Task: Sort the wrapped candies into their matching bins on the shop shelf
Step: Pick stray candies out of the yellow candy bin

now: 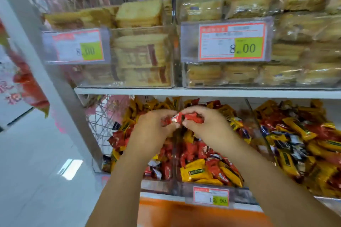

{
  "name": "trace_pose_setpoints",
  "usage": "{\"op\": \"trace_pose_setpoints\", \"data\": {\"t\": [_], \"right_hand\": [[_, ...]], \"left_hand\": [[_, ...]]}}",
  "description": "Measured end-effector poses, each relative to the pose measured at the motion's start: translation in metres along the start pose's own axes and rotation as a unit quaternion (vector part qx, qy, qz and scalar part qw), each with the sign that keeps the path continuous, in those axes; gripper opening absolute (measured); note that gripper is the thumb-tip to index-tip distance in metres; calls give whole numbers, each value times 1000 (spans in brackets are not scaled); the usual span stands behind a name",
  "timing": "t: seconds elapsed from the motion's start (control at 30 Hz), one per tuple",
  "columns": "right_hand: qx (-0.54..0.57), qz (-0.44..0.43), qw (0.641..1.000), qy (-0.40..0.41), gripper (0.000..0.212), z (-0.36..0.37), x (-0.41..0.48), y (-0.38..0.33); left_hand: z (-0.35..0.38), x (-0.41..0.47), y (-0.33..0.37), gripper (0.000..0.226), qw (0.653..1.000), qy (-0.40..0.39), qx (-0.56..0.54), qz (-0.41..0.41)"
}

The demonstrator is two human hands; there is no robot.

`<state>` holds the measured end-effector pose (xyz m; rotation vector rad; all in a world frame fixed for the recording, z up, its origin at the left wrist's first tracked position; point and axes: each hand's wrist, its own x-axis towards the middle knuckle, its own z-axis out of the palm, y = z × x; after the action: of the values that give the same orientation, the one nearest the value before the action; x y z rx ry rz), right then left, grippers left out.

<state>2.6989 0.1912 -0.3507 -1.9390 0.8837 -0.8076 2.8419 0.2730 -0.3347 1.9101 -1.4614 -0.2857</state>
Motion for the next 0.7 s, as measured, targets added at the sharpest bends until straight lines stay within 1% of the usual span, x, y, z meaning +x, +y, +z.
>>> {"op": "trace_pose_setpoints", "data": {"t": [0.03,0.07,0.1,0.17,0.23,0.3,0.37,0.47,0.57,0.7], "right_hand": [[-14,-4,1000,-5,18,13,10,-4],[-33,-8,999,-14,23,24,19,-8],[-59,-14,998,-29,33,31,27,-14],[-105,-18,991,-81,56,37,34,-26],[-91,-16,987,-131,68,35,30,-31],[-73,-16,989,-129,67,25,19,-29],[-60,-6,994,-96,53,8,1,-22],[-106,-4,994,-10,35,-27,-30,-5],[-165,23,984,65,30,-71,-60,23],[-226,101,954,167,31,-136,-85,69]], "left_hand": [[-10,0,-12,30,999,29,3,-20],[-19,-1,-22,31,998,51,0,-42],[-26,-1,-31,34,996,63,-4,-62],[-33,-1,-45,41,995,63,-8,-81],[-34,0,-49,44,996,60,13,-72],[-31,-1,-43,44,996,58,43,-43],[-25,-1,-29,42,999,36,35,-20],[-3,-3,1,41,999,-14,25,33],[33,-7,36,39,993,-59,17,102],[83,-12,78,40,976,-124,25,175]]}}
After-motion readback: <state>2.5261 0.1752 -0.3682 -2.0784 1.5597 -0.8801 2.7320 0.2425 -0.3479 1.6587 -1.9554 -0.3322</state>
